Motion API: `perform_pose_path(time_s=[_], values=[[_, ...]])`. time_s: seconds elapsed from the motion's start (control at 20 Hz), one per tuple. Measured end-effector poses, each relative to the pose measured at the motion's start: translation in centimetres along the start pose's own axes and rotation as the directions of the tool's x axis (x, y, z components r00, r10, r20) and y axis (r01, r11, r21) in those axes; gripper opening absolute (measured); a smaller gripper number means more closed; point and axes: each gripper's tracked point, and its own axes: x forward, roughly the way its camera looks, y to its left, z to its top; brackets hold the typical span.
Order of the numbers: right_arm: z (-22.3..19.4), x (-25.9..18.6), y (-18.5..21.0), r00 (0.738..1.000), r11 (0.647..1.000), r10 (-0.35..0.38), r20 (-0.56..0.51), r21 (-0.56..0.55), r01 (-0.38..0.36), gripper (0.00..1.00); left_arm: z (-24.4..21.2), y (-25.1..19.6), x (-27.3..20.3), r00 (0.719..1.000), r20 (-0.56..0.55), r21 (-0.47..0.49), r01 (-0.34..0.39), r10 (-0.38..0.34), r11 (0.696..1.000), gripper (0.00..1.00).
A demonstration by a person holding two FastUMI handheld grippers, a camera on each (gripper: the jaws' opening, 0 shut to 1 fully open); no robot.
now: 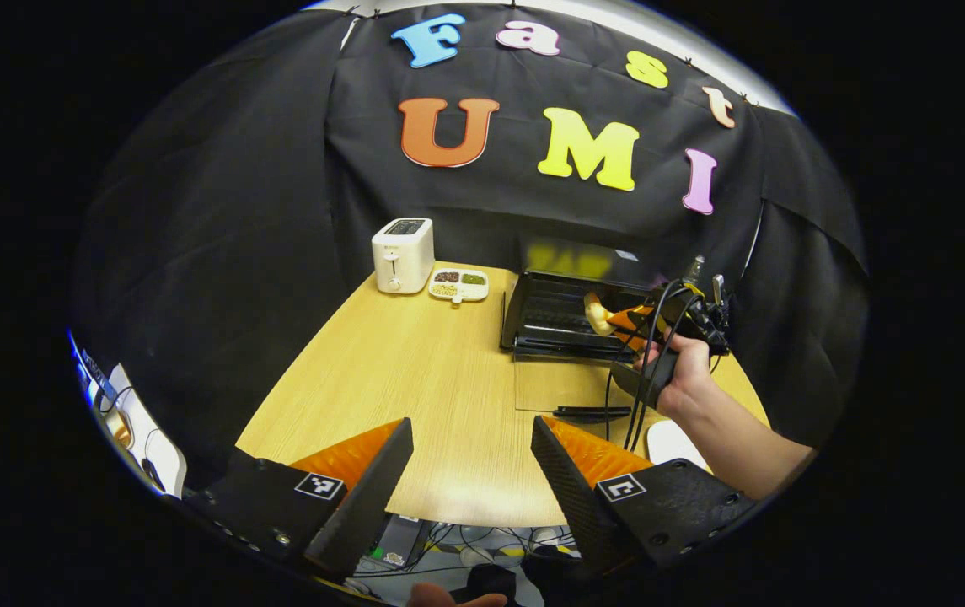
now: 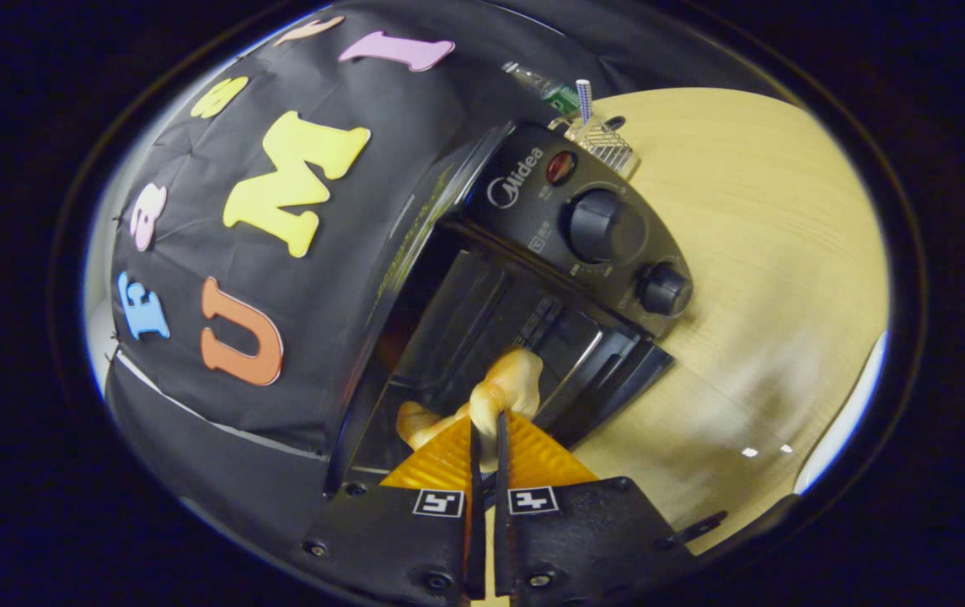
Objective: Open the electric oven with the left hand, put the food in, and close the electric oven.
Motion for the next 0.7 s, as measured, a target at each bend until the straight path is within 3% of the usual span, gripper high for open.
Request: perform_pose_path(time_s=[0.35, 0.5, 0.65, 0.7], values=[[0.0, 4.1, -0.3, 1.000, 1.000, -0.015, 0.026, 0.010, 0.015, 0.05, 0.1, 0.3, -0.4, 1.000, -0.005, 0.025, -0.022, 0.022, 0.999, 0.94], [-0.1, 4.2, -0.1, 0.999, 1.000, -0.012, 0.050, -0.003, 0.012, 0.14, 0.3, 0.2, -0.5, 1.000, -0.001, 0.026, -0.022, 0.022, 0.999, 0.93], [0.1, 3.3, 0.4, 0.998, 0.999, -0.013, 0.056, -0.047, 0.016, 0.31, 0.4, 0.2, -0.4, 1.000, 0.012, 0.025, -0.017, 0.017, 1.000, 0.93], [0.3, 2.6, 0.2, 0.997, 0.995, -0.035, 0.062, -0.089, 0.040, 0.42, 0.5, 0.0, -0.4, 1.000, 0.013, 0.022, -0.015, 0.014, 1.000, 0.93]])
